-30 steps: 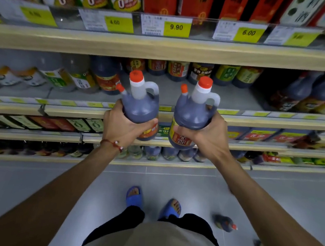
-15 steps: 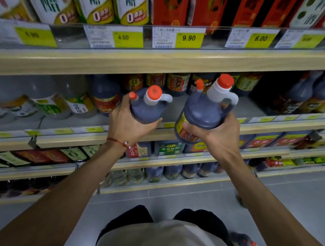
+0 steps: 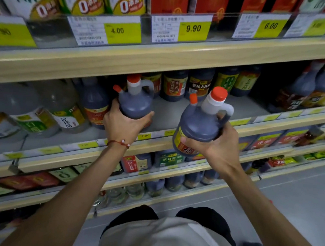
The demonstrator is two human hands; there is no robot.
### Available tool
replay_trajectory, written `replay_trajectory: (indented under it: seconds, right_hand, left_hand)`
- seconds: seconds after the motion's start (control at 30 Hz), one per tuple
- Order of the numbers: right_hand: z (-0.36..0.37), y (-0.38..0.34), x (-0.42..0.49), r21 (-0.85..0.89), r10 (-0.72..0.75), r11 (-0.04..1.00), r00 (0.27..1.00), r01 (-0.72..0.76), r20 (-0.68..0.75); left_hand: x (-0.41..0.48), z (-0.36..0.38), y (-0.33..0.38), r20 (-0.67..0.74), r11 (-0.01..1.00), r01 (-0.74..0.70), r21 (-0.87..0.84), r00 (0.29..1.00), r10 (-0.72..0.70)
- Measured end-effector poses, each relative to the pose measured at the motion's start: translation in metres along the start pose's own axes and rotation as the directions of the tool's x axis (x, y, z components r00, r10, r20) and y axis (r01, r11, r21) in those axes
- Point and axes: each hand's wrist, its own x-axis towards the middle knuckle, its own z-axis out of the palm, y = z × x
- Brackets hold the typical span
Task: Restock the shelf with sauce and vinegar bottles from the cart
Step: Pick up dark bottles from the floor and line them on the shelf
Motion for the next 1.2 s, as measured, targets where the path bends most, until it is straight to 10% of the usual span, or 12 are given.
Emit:
replay_trajectory:
  seconds: [0.53,0.7,0.93,1.2]
  right_hand:
    - [0.000,-0.025,-0.016,0.058,0.091,0.994,0.991,-0.097,0.096]
    - [-0.014,-0.044,-0.011,0.060,0.123,0.989,0.976,-0.136,0.178]
    - [-0.037,-0.058,0.011,0.144,0.143,0.965,0.901,-0.218,0.409]
    - [-0.048,-0.050,0.036,0.033,0.056,0.993,0.694,-0.114,0.718]
  left_hand:
    - [0.014,-0.002,0.008,0.236,0.956,0.290,-0.041,0.933,-0.273]
    - [-0.014,-0.015,0.016,0.150,0.809,0.551,-0.205,0.835,-0.530]
    - [-0.073,-0.041,0.100,0.815,0.840,0.495,-0.222,0.567,-0.119]
    - [-0.109,-0.026,0.120,0.511,0.930,0.311,-0.194,0.842,-0.175]
